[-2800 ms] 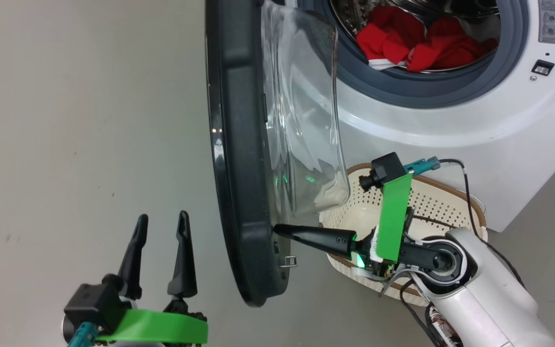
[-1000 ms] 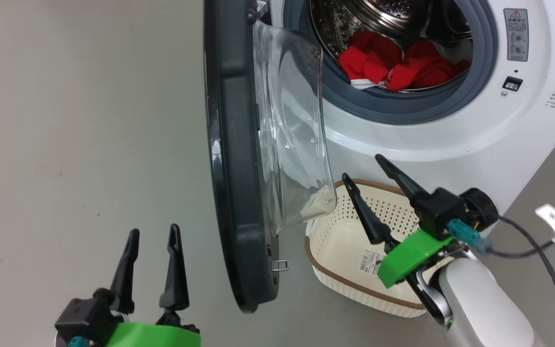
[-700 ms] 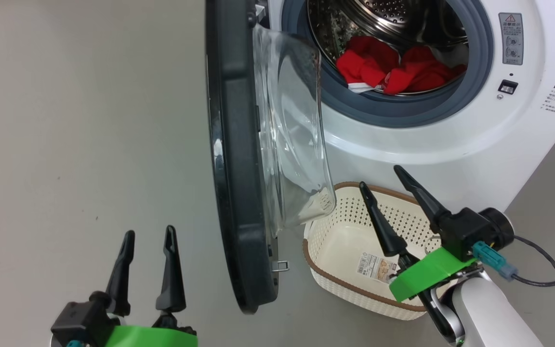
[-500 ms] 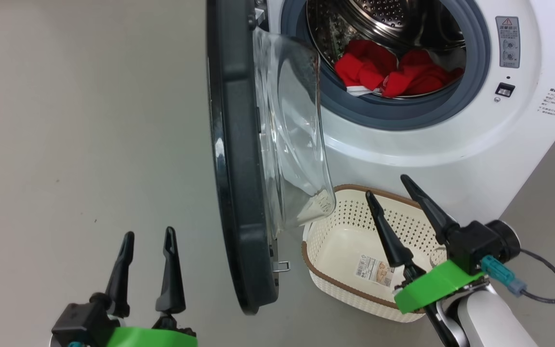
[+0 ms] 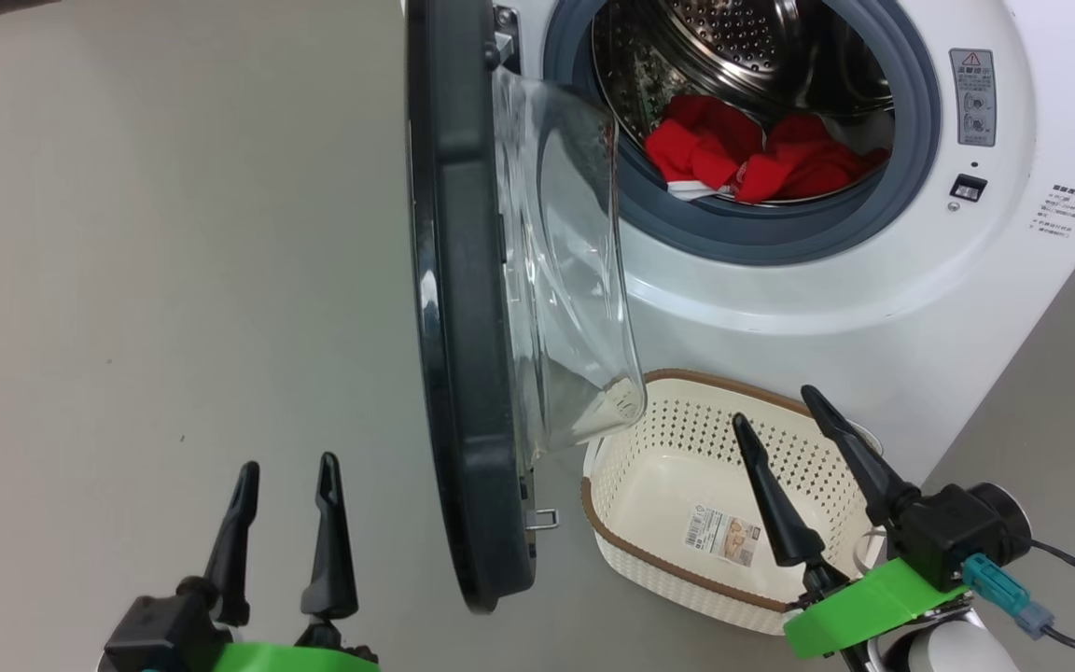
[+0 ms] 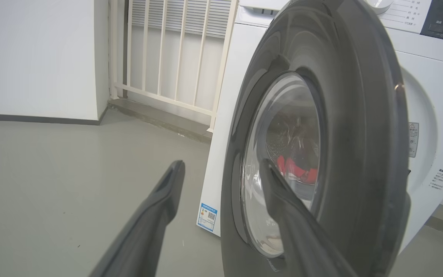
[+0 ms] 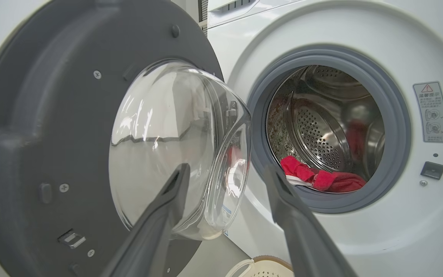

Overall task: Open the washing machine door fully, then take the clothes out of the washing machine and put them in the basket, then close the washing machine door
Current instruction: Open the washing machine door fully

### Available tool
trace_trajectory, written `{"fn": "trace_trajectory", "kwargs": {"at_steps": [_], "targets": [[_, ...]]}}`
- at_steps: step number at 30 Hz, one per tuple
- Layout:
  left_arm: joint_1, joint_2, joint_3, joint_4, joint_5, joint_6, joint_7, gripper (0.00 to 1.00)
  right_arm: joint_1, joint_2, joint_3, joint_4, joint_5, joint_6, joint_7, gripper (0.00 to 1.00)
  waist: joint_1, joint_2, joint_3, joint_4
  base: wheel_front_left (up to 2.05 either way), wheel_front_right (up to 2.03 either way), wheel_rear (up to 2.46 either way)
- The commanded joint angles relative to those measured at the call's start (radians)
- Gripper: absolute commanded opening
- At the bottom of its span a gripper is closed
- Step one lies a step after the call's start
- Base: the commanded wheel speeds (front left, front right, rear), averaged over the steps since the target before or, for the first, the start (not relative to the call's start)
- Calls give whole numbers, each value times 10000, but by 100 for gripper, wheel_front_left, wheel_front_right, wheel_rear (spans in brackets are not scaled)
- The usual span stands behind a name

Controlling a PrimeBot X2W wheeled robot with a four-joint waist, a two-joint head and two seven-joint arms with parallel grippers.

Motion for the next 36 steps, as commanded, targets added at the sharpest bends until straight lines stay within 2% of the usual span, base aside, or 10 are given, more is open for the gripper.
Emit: {"fn": "trace_trajectory", "kwargs": {"at_steps": [1,18,19,20,21,22,28,36], "targets": [[-74,108,364,-191,81,-72,-92,100,-37,37,140,-337,165,-9,-63,100,0,0,-12,4,0,0,0],[57,108,483,-103,170,-118,-92,100,190,37,284,-393,309,-9,-64,100,0,0,-147,-65,0,0,0],[62,108,465,-78,175,-121,-92,84,192,37,296,-387,294,-9,-64,100,0,0,-145,-72,0,0,0],[61,108,450,-58,180,-120,-92,42,198,37,301,-387,280,-9,-64,100,0,0,-143,-78,0,0,0],[60,108,433,-32,193,-124,-92,16,206,37,309,-385,272,-9,-64,100,0,0,-140,-89,0,0,0],[55,108,425,-14,199,-127,-92,0,211,37,317,-380,270,-9,-64,100,0,0,-135,-100,0,0,0],[-172,108,450,-269,311,-159,-92,0,166,37,353,-340,302,-9,-64,100,0,0,-103,-182,0,0,0],[-751,199,488,-1337,556,-193,-92,0,66,37,323,-380,329,-9,-64,100,0,0,-79,-289,0,0,0]]}}
